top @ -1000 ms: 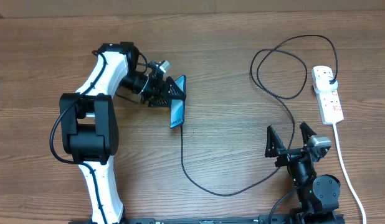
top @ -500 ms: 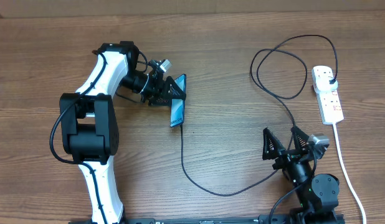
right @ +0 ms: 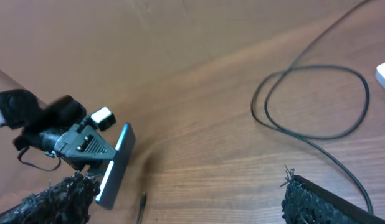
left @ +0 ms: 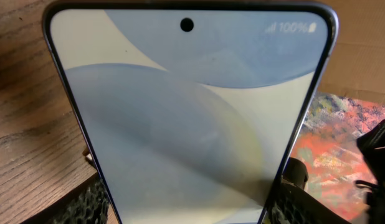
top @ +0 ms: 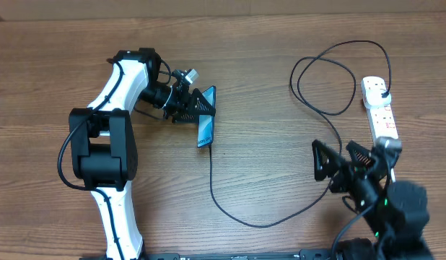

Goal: Plug charger to phone and switch on socket
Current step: 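Move the right gripper toward the phone held by the left gripper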

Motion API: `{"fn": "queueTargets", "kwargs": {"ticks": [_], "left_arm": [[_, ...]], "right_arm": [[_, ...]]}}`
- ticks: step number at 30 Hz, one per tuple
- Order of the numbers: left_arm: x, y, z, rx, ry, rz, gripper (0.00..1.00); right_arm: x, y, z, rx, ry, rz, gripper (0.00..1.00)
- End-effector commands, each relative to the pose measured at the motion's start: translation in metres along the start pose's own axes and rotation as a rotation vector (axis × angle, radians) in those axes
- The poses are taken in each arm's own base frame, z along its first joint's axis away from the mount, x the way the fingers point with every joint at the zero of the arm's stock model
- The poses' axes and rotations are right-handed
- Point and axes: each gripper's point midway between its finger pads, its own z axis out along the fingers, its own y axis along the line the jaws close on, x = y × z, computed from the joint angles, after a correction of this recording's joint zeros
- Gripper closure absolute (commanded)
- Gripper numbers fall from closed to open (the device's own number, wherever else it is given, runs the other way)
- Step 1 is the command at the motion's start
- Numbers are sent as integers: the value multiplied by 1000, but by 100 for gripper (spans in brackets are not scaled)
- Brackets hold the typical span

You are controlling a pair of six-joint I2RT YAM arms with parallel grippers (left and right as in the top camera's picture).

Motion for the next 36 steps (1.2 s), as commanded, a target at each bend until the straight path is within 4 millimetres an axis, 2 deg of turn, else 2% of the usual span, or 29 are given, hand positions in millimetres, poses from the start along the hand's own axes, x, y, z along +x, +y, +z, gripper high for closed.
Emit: {"fn": "queueTargets", "kwargs": {"ticks": [1,8,13,15,20,28,36], "left_arm": [[-5,-8,0,44,-12,44,43],[-5,-8,0,44,-12,45,42],[-4,-8,1,45,-11,44,42],[-4,-8,1,45,-11,44,42],[-4,-8,1,44,-11,45,42],[-4,-10,4,44,-4,51,42],[-1,-16,12,44,17,65,41]], "right_arm": [[-16,15,5,-8,73,12,0],[-13,42,26,-56,372,89,0],[2,73,45,-233,558,172,0],[10,71,54,-236,607,197,0],[30,59,76,-194,701,243,23],[74,67,99,-157,832,184,23],[118,94,138,-105,853,117,23]]}}
